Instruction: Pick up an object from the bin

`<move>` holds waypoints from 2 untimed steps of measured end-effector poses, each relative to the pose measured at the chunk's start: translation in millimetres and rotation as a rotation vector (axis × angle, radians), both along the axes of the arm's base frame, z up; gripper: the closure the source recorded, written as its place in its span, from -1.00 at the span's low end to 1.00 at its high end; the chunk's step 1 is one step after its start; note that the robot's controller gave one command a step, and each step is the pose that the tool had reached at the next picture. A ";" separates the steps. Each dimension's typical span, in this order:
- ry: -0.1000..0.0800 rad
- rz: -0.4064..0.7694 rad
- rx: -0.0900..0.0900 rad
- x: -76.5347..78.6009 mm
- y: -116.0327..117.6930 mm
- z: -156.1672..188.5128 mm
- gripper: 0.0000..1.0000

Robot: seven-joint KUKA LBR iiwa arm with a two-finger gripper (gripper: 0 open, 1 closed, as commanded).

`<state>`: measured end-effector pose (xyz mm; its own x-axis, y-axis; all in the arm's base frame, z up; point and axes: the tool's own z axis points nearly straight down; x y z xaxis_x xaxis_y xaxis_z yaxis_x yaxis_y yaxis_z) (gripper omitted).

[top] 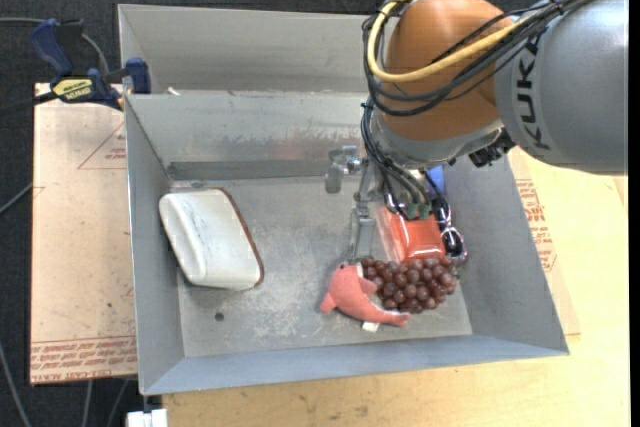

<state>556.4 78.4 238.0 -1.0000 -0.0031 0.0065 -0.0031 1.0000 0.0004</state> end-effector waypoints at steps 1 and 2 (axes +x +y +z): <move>-0.007 -0.002 0.001 1.3 -0.3 4.3 -1.00; -0.015 0.058 0.003 -7.4 -12.8 -9.5 -1.00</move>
Offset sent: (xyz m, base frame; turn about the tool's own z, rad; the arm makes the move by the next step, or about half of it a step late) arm -0.0420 -0.0705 -0.0654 -0.2125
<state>549.0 65.6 228.5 -0.9981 -0.0608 -0.0081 -0.0608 0.9981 0.0032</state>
